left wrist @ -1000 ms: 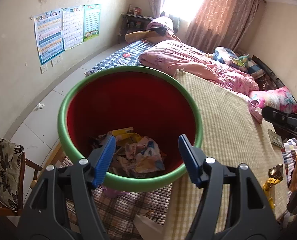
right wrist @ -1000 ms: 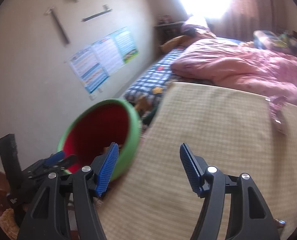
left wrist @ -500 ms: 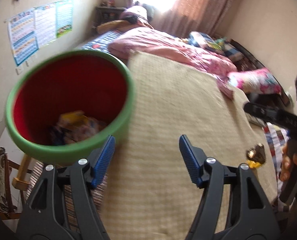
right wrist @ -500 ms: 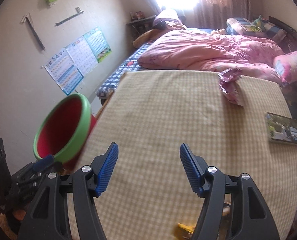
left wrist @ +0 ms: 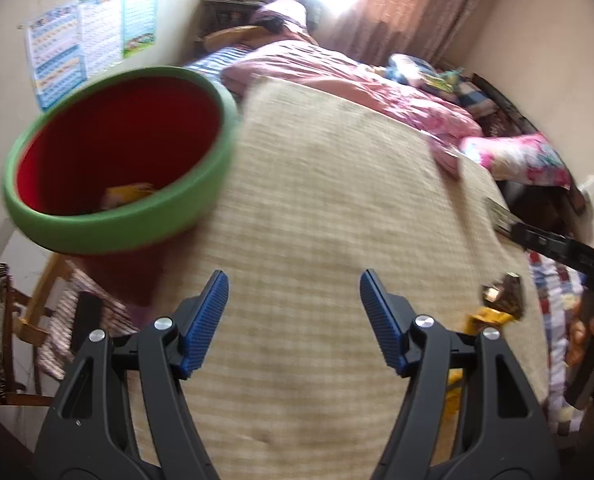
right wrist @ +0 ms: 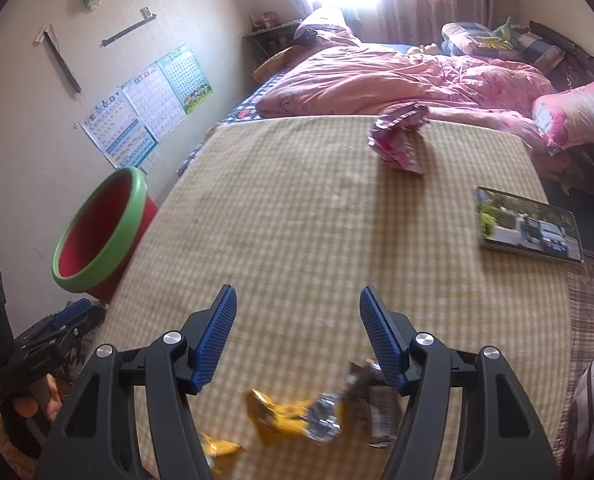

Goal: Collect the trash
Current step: 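Move both open tools over the mat toward the wrappers, then grasp the dark brown barcode wrapper with the right tool and lift it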

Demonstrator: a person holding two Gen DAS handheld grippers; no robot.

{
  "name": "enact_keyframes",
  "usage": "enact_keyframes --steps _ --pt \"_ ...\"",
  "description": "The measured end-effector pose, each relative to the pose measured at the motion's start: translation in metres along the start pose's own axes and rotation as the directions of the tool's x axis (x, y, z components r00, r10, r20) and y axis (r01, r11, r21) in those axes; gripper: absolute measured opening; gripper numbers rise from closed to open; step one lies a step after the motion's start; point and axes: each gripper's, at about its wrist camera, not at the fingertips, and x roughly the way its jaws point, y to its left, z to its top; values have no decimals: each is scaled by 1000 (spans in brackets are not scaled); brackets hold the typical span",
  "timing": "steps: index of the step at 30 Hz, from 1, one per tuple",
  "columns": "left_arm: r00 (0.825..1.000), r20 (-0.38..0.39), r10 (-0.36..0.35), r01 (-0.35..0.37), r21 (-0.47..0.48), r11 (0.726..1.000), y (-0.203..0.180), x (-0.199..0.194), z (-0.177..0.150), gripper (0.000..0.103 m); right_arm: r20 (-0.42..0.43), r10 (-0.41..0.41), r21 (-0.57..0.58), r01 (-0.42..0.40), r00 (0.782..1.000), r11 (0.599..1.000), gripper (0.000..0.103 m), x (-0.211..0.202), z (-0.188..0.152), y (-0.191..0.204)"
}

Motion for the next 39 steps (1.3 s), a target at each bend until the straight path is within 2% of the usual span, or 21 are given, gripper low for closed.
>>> enact_keyframes --steps 2,4,7,9,13,18,22,24,26,27,29,30,32,36,37,39 --pt "997 -32 -73 74 44 996 -24 6 -7 65 1 -6 7 6 1000 1000 62 -3 -3 -10" --pt "986 -76 -146 154 113 982 -52 13 -15 65 1 -9 18 9 1000 1000 62 -7 -5 -20" --pt "967 -131 -217 241 221 945 -90 15 -28 65 0 -8 20 8 1000 1000 62 -14 -10 -27" --pt "962 -151 -226 257 240 936 -97 14 -34 67 1 -8 17 8 1000 1000 62 -16 -13 -28" --pt "955 -182 -232 270 219 938 -92 13 -39 67 -7 22 18 -22 1000 1000 62 -25 -27 -32" --pt "940 -254 -226 289 246 925 -94 20 -56 67 -44 37 -123 -42 998 992 62 -28 -46 -14" --pt "930 -288 -230 297 217 930 -103 41 -66 65 -66 32 -62 -37 997 997 62 -21 -48 -27" --pt "935 -278 -220 284 215 934 -104 44 -69 59 -74 31 -38 -33 997 999 62 -19 -46 -30" --pt "935 -281 -216 283 223 933 -103 43 -70 47 -82 22 -29 -25 996 999 62 -16 -47 -34" --pt "933 -284 -222 288 217 933 -102 43 -69 44 -86 21 -25 -23 996 999 62 -15 -47 -36" --pt "932 -277 -235 292 188 938 -96 41 -67 24 -97 25 0 -25 995 1000 62 -11 -48 -40" --pt "934 -270 -233 287 179 941 -94 40 -66 23 -100 30 11 -29 995 1000 62 -9 -49 -41" --pt "943 -243 -227 271 165 948 -90 37 -59 18 -108 34 31 -31 994 999 54 -5 -50 -45" --pt "964 -185 -190 221 162 962 -76 28 -45 18 -132 35 46 -29 991 999 43 5 -51 -47" --pt "969 -172 -180 207 153 966 -72 26 -41 18 -136 34 44 -28 990 999 32 8 -51 -46" --pt "975 -152 -164 185 136 973 -63 25 -34 18 -133 33 33 -29 991 999 29 10 -50 -42"
